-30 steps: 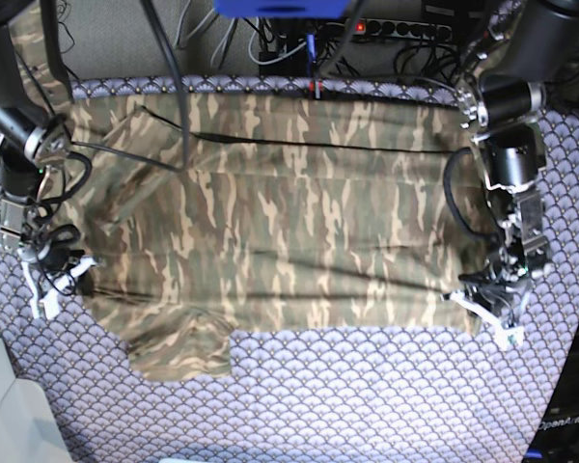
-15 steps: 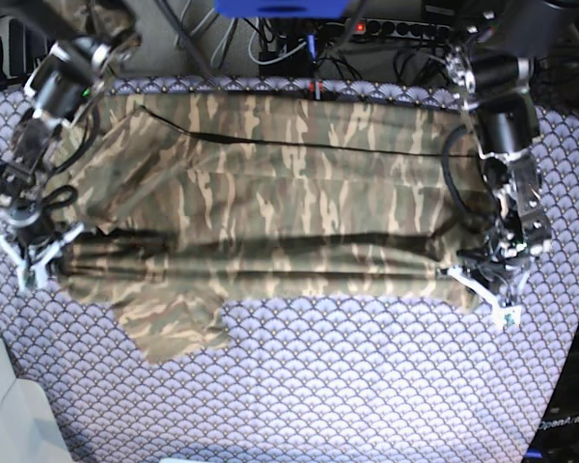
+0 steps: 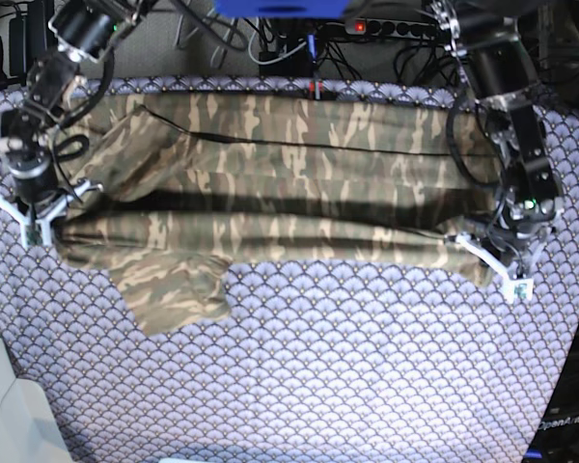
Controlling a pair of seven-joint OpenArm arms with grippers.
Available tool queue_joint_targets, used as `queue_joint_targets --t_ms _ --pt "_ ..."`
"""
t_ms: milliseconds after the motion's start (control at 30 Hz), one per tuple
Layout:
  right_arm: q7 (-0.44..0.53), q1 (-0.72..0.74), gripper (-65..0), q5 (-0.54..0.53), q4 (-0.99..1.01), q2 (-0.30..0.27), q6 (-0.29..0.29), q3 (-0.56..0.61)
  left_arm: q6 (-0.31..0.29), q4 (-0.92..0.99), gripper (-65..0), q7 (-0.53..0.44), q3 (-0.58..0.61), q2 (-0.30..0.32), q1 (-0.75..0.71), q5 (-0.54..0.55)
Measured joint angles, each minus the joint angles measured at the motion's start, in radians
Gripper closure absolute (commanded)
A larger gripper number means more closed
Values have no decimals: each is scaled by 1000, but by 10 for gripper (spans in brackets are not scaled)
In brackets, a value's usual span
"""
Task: Fold the T-shirt properly
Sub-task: 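Lift the hem with both grippers and fold it toward the collar edge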
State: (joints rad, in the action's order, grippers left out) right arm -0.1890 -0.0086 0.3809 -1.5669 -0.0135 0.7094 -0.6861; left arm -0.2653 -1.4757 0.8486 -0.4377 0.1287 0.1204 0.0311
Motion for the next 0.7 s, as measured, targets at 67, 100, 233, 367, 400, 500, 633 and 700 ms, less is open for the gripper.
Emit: queue_joint_targets --t_ms 67,100,233,367,400,500,633,700 --pt "0 -55 0 -49 -40 0 1 0 0 -30 0 8 0 -2 -24 -2" --pt "-6 -77 0 -56 -56 0 1 0 -1 -42 0 9 0 -2 -37 -1" --pt "-1 -137 0 -101 -111 -1 1 0 -1 -82 0 23 1 -2 -85 -1" --pt "1 -213 0 -164 -124 -12 2 2 0 -143 0 22 0 0 -135 1" --pt "-7 -229 0 -174 -124 -14 1 1 -1 -150 0 23 0 1 -145 1" --pt "-5 -244 0 -180 -124 -15 0 0 -1 -149 0 23 1 1 -165 0" --pt "4 -271 0 -203 -127 -18 0 2 -8 -136 0 21 1 30 -167 7" --pt "1 -282 0 -203 -126 -16 1 2 -8 -131 0 16 1 40 -173 11"
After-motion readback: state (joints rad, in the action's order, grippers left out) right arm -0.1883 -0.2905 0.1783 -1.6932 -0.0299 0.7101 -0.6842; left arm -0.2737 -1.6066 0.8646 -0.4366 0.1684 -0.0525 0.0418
